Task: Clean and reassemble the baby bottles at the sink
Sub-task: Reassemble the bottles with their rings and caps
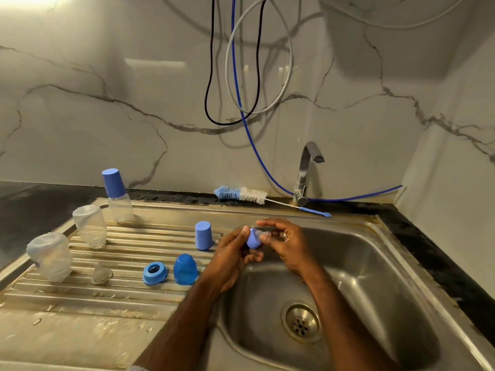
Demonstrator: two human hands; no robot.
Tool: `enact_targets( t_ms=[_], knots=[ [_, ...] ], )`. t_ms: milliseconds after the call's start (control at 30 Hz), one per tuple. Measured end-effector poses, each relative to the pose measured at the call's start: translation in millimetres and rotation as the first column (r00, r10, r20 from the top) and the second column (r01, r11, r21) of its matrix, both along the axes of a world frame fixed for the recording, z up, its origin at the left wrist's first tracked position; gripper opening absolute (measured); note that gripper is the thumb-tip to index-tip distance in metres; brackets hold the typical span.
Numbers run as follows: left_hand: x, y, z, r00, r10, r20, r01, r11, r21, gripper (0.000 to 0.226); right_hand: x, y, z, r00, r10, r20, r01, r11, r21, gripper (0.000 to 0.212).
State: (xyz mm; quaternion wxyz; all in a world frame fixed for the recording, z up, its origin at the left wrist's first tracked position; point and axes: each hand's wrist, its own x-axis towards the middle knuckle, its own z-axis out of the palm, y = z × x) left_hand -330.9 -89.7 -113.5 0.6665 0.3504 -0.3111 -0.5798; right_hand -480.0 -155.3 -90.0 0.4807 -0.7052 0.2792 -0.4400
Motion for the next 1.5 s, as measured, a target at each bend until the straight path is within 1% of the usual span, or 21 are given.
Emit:
enact_targets(
  t_ms=[67,100,167,267,367,467,567,633,733,833,933,1033,1100,1133,1200,1267,1367,1433,1500],
  knots=[
    [1.7,0.0,0.4,0.999,-0.018,0.040,0.017,1.000,0.016,0.047,-2.3,0.3,2.5,0.998,0.024,-0.065,-0.031,0.994,-0.104,0.039],
    [2.1,0.1,0.5,0.998,-0.017,0.055,0.016,1.000,0.018,0.050,-2.9,1.0,2.3,0.996,0.019,-0.086,-0.029,0.991,-0.127,0.042],
    [3.5,0.7,0.7,0.998,0.003,0.067,-0.003,1.000,0.002,0.049,-1.9,1.8,1.1,0.996,-0.024,-0.082,0.013,0.991,-0.135,0.037],
    [7.9,2.3,-1.7,0.996,0.041,0.080,-0.036,0.997,-0.062,0.049,-0.8,0.3,0.2,0.993,-0.106,-0.050,0.101,0.990,-0.103,0.026],
    [10.5,3.4,-2.6,0.984,0.037,0.172,-0.019,0.994,-0.108,0.053,-0.6,-1.5,-1.6,0.987,-0.129,-0.097,0.118,0.987,-0.111,0.023],
    [9.3,2.4,-3.3,0.966,0.056,0.252,-0.023,0.991,-0.132,0.049,1.6,0.7,-1.9,0.985,-0.136,-0.108,0.119,0.981,-0.152,0.022],
    [12.0,0.9,-5.4,0.965,0.068,0.255,-0.035,0.991,-0.130,0.041,1.4,2.3,0.7,0.984,-0.098,-0.148,0.065,0.975,-0.210,0.024],
    [14.0,1.5,-5.5,0.963,0.043,0.266,-0.010,0.992,-0.126,0.045,0.2,3.5,2.1,0.982,-0.080,-0.170,0.045,0.979,-0.200,0.023],
    [13.4,2.5,-4.1,0.973,-0.042,0.226,0.074,0.988,-0.135,0.049,-2.2,4.3,3.6,0.989,-0.066,-0.131,0.049,0.990,-0.130,0.021],
    [12.7,2.3,-1.3,0.989,-0.069,0.129,0.087,0.986,-0.140,0.035,-4.5,4.6,7.9,0.998,-0.035,-0.056,0.032,0.998,-0.049,0.023],
    [11.5,2.0,-0.5,0.996,-0.081,0.047,0.086,0.990,-0.110,0.033,-6.4,4.5,11.4,1.000,-0.013,0.003,0.013,1.000,0.009,0.019],
    [11.4,2.9,-1.2,0.995,-0.099,0.020,0.100,0.991,-0.085,0.034,-11.0,4.7,11.3,1.000,0.019,0.021,-0.021,0.997,0.073,0.013],
    [12.7,3.9,-1.2,0.993,-0.120,0.013,0.120,0.991,-0.055,0.030,-15.1,5.3,11.0,0.996,0.082,0.023,-0.084,0.991,0.107,0.017],
    [13.1,4.4,-0.7,0.991,-0.135,0.011,0.135,0.990,-0.029,0.028,-16.5,6.2,11.3,0.993,0.117,0.010,-0.118,0.987,0.110,0.021],
    [12.5,3.8,0.2,0.989,-0.143,0.019,0.143,0.989,0.032,0.036,-16.6,7.7,11.6,0.987,0.156,-0.043,-0.152,0.984,0.089,0.034],
    [11.2,2.0,0.0,0.989,-0.137,0.056,0.133,0.988,0.072,0.045,-13.9,8.1,10.8,0.985,0.130,-0.115,-0.127,0.991,0.030,0.043],
    [11.5,2.1,-1.8,0.987,-0.134,0.083,0.132,0.991,0.030,0.044,-11.4,7.0,8.9,0.985,0.069,-0.156,-0.075,0.997,-0.033,0.039],
    [13.6,3.5,-2.3,0.988,-0.107,0.115,0.111,0.993,-0.025,0.040,-13.2,6.2,8.2,0.990,0.042,-0.137,-0.049,0.998,-0.044,0.033],
    [15.5,4.6,-2.2,0.986,-0.103,0.134,0.110,0.993,-0.045,0.041,-15.3,4.6,8.6,0.993,0.042,-0.110,-0.045,0.999,-0.026,0.023]
  ],
)
